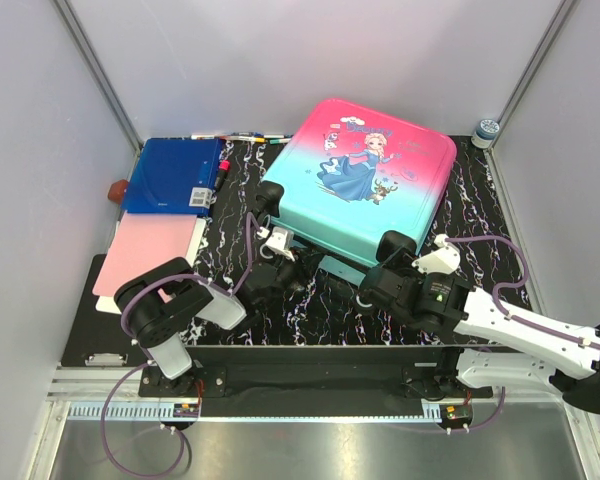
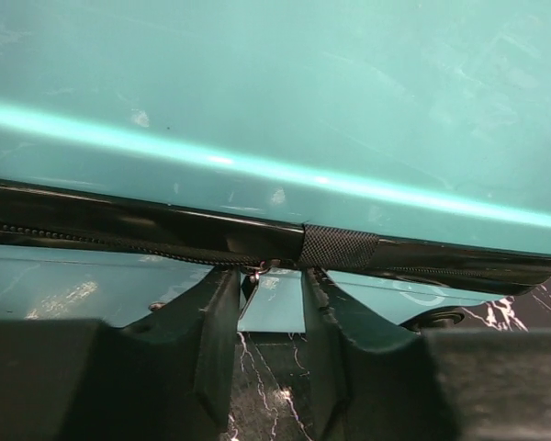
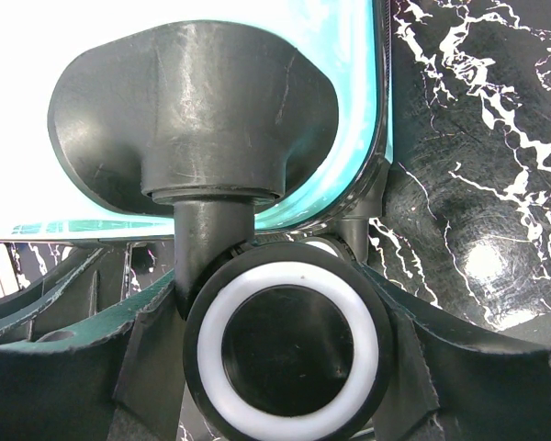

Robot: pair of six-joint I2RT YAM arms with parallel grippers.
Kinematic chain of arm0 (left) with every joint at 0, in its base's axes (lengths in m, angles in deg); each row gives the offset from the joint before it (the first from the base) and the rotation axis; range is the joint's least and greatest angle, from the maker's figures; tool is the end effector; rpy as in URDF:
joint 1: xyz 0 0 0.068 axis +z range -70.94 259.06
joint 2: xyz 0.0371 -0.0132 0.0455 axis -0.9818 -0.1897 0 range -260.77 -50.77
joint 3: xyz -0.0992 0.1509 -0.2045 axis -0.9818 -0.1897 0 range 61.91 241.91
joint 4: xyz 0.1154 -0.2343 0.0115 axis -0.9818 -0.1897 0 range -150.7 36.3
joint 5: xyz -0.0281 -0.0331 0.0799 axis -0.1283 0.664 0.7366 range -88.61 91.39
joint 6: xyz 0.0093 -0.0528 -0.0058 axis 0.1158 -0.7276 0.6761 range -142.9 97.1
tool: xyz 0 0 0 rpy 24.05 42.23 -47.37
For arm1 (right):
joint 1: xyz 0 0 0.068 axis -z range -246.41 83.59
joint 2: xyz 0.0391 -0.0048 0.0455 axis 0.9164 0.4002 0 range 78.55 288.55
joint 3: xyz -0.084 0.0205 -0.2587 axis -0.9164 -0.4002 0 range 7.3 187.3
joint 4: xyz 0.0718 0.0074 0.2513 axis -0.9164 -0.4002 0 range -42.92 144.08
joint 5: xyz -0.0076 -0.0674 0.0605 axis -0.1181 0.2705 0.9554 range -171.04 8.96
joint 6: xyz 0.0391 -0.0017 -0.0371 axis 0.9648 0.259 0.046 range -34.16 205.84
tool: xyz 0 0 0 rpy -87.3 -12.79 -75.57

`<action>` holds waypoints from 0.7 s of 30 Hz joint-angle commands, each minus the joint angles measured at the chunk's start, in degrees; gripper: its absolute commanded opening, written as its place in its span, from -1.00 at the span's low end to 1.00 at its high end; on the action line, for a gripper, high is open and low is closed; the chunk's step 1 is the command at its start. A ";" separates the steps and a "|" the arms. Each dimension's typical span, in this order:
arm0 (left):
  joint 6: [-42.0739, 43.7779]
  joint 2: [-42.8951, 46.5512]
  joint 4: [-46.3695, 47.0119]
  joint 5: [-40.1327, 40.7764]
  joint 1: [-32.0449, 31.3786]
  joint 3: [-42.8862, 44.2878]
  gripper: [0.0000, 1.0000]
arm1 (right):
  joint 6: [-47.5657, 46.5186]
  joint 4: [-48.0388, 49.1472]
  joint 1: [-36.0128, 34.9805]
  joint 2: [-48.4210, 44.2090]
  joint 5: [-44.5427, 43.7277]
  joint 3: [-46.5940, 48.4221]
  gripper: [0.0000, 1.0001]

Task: Pack the luggage
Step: Zip the luggage at the corner of the board.

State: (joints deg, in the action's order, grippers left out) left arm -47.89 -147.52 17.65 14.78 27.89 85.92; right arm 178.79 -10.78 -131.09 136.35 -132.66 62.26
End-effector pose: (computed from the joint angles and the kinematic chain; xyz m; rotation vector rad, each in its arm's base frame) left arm 0.1881 -0.2204 0.1568 0.1896 1.6493 -0.8405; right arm 0.0951 0.1359 0.2957 0.7342 2.0643 0.2173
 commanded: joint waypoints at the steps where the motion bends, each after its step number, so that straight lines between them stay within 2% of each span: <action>1: 3.02 -0.45 8.63 3.49 0.64 2.79 -0.39 | -0.84 -0.53 0.35 -2.17 -5.42 0.41 -1.00; 5: 2.93 -1.69 8.80 3.75 0.73 3.50 -0.52 | -1.19 -0.44 0.35 -2.69 -5.34 0.41 -1.00; 7: 3.19 -1.95 8.63 3.84 0.64 3.85 -0.66 | -1.28 -0.35 0.44 -3.04 -5.43 0.15 -1.00; 10: 3.46 -2.48 8.45 4.10 0.73 4.38 -0.74 | -1.36 -0.18 0.35 -3.22 -5.43 0.15 -1.00; 14: 3.72 -3.01 8.89 4.45 0.64 4.91 -1.00 | -1.54 0.00 0.35 -2.69 -5.60 0.32 -1.00; 21: 5.56 -2.30 10.12 7.35 0.64 2.71 -1.00 | -1.89 0.09 0.35 -2.43 -5.86 0.59 -1.00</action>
State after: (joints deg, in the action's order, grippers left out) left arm -46.01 -149.61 18.46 16.44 27.71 87.29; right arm 177.30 -10.06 -130.79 135.38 -133.07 61.60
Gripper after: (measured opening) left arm 0.203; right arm 0.692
